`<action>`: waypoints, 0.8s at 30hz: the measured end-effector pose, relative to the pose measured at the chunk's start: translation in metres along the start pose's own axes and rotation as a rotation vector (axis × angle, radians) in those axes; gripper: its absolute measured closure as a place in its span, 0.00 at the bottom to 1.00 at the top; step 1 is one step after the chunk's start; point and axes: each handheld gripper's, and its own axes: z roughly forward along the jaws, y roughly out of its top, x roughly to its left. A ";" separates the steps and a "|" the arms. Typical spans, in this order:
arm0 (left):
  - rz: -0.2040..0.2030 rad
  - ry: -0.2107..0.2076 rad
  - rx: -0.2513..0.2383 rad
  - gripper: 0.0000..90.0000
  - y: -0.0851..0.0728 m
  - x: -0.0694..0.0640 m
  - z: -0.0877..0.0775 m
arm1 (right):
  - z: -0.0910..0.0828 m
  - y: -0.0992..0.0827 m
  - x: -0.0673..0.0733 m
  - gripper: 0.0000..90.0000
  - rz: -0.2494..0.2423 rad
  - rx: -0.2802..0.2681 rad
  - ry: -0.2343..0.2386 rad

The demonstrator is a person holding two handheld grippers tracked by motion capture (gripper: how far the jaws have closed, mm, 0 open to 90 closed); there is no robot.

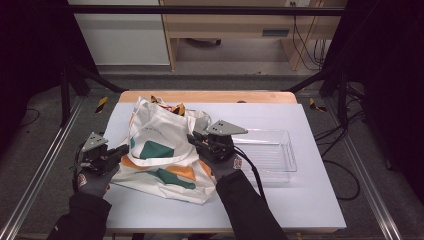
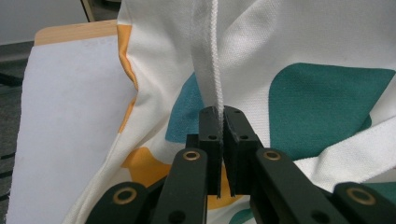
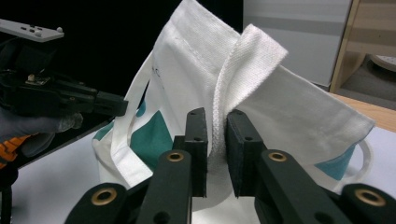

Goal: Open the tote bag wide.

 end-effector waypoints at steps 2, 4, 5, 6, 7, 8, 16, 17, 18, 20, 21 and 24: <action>-0.004 -0.004 -0.005 0.95 0.000 0.000 0.000 | 0.000 0.000 0.000 0.90 -0.001 0.002 0.003; -0.004 -0.003 -0.010 0.95 0.000 0.000 -0.001 | -0.001 -0.001 0.001 0.92 -0.010 0.005 0.008; -0.004 -0.003 -0.011 0.95 0.000 0.000 -0.001 | -0.001 -0.001 0.002 0.92 -0.014 0.005 0.009; -0.006 -0.003 -0.014 0.94 0.001 0.000 -0.002 | -0.001 -0.002 0.002 0.93 -0.017 0.004 0.012; -0.006 -0.003 -0.014 0.94 0.001 0.000 -0.002 | -0.001 -0.003 0.003 0.93 -0.017 0.004 0.013; -0.009 -0.006 -0.025 0.94 0.002 0.001 -0.004 | -0.001 -0.004 0.003 0.93 -0.018 0.008 0.015; -0.032 0.000 -0.118 0.81 0.015 0.006 -0.023 | -0.004 -0.008 0.008 0.93 -0.030 0.022 0.035; -0.032 0.000 -0.118 0.79 0.015 0.006 -0.023 | -0.004 -0.009 0.009 0.93 -0.031 0.027 0.037; -0.033 0.005 -0.127 0.79 0.018 0.007 -0.025 | -0.004 -0.009 0.009 0.93 -0.031 0.027 0.037; -0.048 0.005 -0.155 0.73 0.025 0.008 -0.029 | -0.005 -0.012 0.013 0.93 -0.047 0.039 0.045; -0.048 0.005 -0.155 0.72 0.025 0.008 -0.029 | -0.005 -0.013 0.014 0.93 -0.051 0.043 0.045; -0.042 0.007 -0.172 0.67 0.033 0.008 -0.030 | -0.006 -0.017 0.018 0.93 -0.062 0.062 0.053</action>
